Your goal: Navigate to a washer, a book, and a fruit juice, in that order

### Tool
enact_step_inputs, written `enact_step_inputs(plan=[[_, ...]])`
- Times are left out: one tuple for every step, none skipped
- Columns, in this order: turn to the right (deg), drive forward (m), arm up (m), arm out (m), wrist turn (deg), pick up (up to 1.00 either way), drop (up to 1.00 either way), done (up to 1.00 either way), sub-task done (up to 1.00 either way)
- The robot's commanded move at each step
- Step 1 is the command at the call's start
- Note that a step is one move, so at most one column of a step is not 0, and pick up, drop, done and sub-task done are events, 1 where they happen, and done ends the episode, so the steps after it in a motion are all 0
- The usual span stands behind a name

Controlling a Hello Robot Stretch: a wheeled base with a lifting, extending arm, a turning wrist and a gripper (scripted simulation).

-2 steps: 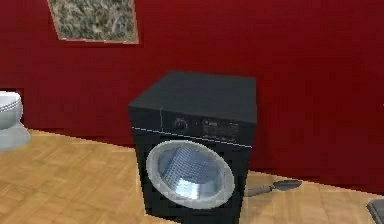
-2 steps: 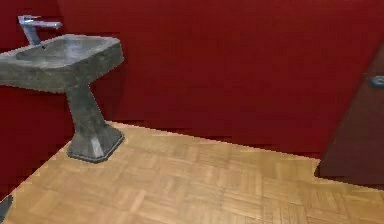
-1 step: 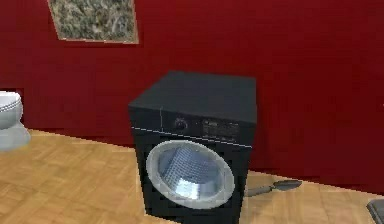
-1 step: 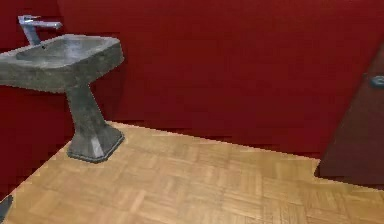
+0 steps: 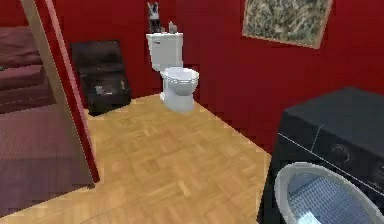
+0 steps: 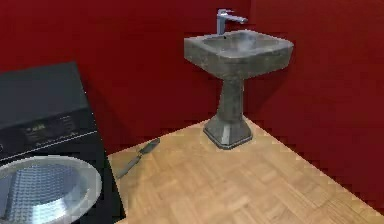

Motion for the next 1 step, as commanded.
enact_step_inputs(plan=[[-42.0, 0.00, 0.00, 0.00, 0.0, 0.00, 0.00, 0.00, 0.00]])
